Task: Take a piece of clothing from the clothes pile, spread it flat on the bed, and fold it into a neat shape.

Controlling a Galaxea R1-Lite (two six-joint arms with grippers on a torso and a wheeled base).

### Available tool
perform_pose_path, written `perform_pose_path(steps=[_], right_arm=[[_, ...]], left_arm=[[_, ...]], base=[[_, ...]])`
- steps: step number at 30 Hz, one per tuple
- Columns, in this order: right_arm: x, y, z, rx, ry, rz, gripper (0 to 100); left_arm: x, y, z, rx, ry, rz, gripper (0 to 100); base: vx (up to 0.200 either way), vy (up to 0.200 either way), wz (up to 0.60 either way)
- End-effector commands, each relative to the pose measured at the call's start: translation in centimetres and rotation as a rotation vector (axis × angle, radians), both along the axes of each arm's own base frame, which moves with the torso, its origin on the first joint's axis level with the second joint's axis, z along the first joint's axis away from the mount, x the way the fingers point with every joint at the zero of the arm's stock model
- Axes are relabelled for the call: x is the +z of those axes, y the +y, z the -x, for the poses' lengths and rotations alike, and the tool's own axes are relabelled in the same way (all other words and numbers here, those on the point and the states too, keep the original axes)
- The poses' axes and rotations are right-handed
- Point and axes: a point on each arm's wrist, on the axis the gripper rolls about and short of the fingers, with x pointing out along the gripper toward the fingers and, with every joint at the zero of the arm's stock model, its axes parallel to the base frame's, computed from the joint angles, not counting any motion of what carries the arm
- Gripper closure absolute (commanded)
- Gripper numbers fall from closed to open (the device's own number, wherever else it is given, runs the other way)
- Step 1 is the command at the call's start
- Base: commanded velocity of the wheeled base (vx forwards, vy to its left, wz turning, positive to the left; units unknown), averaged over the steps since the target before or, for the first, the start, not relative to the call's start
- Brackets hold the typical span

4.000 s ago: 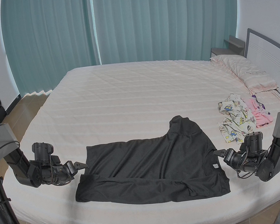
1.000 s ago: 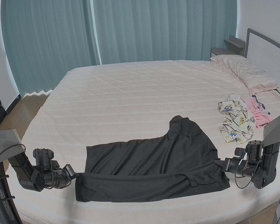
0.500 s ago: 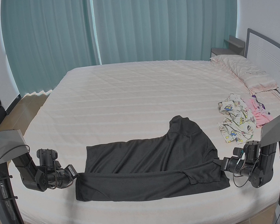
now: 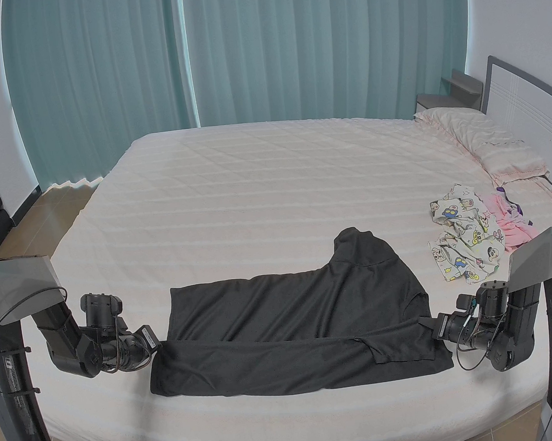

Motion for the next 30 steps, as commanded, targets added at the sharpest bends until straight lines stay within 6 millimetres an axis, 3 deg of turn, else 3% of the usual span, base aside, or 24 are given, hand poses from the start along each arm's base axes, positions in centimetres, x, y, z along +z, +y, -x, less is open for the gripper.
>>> perform_pose_path(steps=[1, 6, 7, 9, 10, 17, 19, 24, 30], right_arm=[[-0.5, -0.2, 0.1, -0.006, 0.016, 0.001, 100], [-1.1, -0.3, 0.3, -0.008, 0.036, 0.0, 100], [-1.3, -0.3, 0.3, -0.008, 0.039, 0.0, 100], [-1.5, -0.3, 0.4, -0.007, 0.043, 0.001, 100], [-1.5, -0.3, 0.4, -0.007, 0.043, 0.001, 0], [-1.1, -0.5, 0.2, -0.016, 0.028, -0.004, 0], [0.1, -1.3, 0.2, -0.055, 0.008, -0.027, 0], [2.2, -1.6, 0.9, -0.141, 0.045, -0.166, 0], [2.2, -1.2, 1.5, -0.141, 0.07, -0.179, 0]], left_arm=[[-0.2, -0.2, 0.0, -0.007, 0.004, -0.001, 100], [-0.3, -0.2, 0.0, -0.001, 0.01, -0.009, 100], [-0.3, -0.3, 0.0, -0.001, 0.01, -0.01, 0], [-0.3, -0.3, 0.0, -0.003, 0.01, -0.01, 0], [-0.3, -0.3, 0.0, -0.003, 0.01, -0.01, 0], [-0.3, -0.3, 0.0, -0.001, 0.008, -0.008, 0], [-0.1, -0.2, 0.1, 0.005, 0.007, -0.005, 0], [2.4, 1.0, 0.3, 0.03, -0.059, 0.015, 0], [2.8, 1.1, 0.2, 0.042, -0.069, 0.053, 0]], base=[[0.0, 0.0, 0.0], [0.0, 0.0, 0.0], [0.0, 0.0, 0.0], [0.0, 0.0, 0.0], [0.0, 0.0, 0.0], [0.0, 0.0, 0.0], [0.0, 0.0, 0.0], [0.0, 0.0, 0.0], [0.0, 0.0, 0.0]])
